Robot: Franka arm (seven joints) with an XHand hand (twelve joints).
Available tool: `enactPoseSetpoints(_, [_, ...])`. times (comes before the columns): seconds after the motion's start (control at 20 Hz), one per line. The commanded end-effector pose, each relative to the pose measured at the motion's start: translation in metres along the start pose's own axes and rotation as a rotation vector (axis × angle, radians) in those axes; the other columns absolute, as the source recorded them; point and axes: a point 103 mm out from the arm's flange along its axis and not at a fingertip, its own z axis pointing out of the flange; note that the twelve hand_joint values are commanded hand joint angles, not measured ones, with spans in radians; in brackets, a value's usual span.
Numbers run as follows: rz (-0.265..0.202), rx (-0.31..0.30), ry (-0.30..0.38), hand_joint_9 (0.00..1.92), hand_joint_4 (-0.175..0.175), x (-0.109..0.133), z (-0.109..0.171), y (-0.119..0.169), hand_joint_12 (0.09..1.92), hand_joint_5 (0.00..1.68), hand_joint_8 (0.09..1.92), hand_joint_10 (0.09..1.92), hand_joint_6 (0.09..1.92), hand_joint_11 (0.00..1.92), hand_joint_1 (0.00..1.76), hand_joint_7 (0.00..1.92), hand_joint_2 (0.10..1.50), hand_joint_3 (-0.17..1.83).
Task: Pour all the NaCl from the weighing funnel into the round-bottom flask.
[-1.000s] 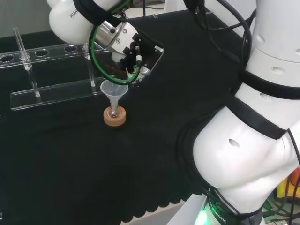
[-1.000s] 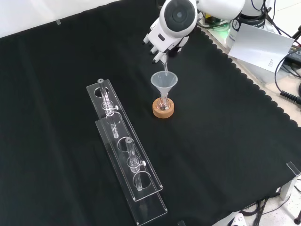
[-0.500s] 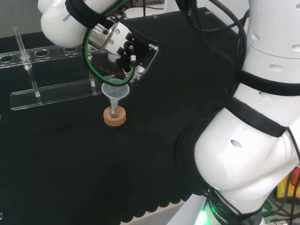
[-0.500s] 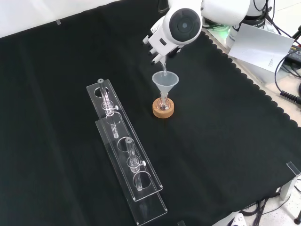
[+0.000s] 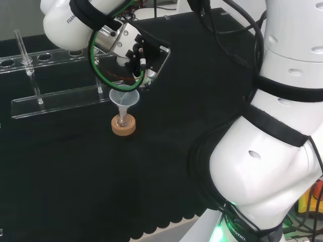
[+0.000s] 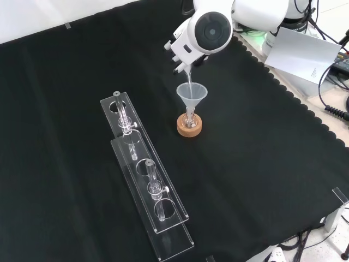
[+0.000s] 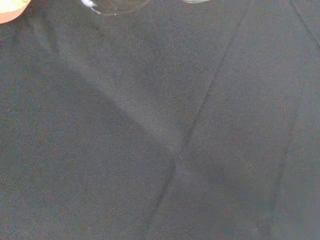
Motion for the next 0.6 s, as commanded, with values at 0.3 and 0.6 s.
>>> enactPoseSetpoints(0.3, [0.000, 0.014, -0.025, 1.47, 0.151, 0.0028, -0.0026, 0.0017, 0.90, 1.17, 0.37, 0.09, 0.74, 1.03, 1.09, 1.33, 1.11, -0.17])
enactPoseSetpoints(0.6, [-0.002, 0.024, -0.042, 1.47, 0.150, 0.0056, -0.0041, 0.0035, 0.90, 1.17, 0.37, 0.09, 0.74, 1.03, 1.09, 1.33, 1.11, -0.17])
